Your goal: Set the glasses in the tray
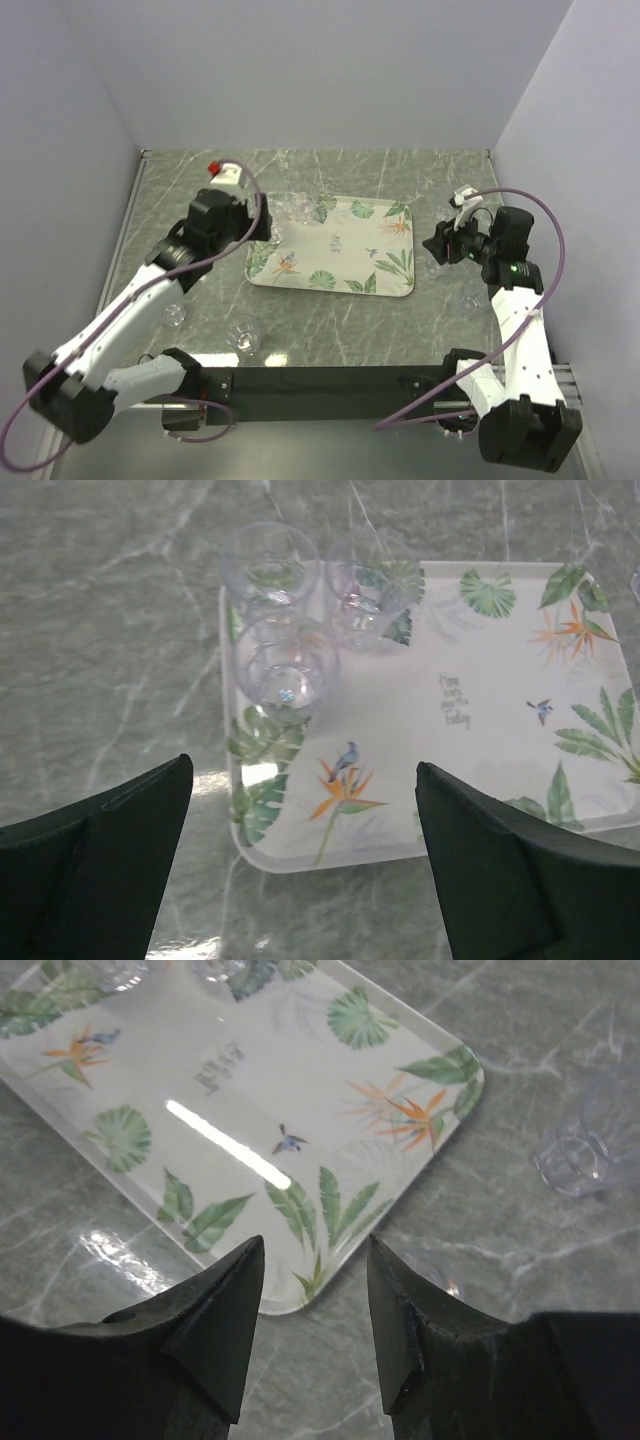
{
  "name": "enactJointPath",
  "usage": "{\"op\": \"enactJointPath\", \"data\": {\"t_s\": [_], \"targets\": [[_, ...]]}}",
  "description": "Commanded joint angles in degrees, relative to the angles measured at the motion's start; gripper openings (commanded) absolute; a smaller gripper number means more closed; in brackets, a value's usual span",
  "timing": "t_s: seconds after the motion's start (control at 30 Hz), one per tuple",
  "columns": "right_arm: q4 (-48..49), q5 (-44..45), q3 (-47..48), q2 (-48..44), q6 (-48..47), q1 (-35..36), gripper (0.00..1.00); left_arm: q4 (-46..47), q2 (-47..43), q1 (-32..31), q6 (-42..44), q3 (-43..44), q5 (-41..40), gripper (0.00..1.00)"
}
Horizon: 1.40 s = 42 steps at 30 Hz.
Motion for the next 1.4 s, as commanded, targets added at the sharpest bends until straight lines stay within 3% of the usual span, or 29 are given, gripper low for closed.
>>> {"op": "enactJointPath", "data": {"t_s": [0.0,0.17,0.53,1.07,1.37], "targets": [[-4.67,7.75,4.86,3.56,-2.92,-0.52,0.53,3.38,-7.79,-0.19,3.69,-6.36,-5.37,0.99],[-8.02,12.59,6.45,11.39,-3.98,-1.93,0.53,5.33,-13.86,-0.28,6.50,-12.09,-8.00,1.00],[-6.79,16.55,9.17,25.27,-0.81,-4.83,0.54,4.01,-18.00,-0.28,6.07,-12.71,-11.35,0.99],[-3.71,19.37,10.93,33.54,-0.99,-5.18,0.50,4.18,-18.97,-0.28,5.54,-12.88,-11.61,0.99],[-4.24,19.37,10.49,34.95,-1.86,-5.18,0.15,4.36,-19.32,-0.28,5.45,-13.06,-11.70,0.99]]}}
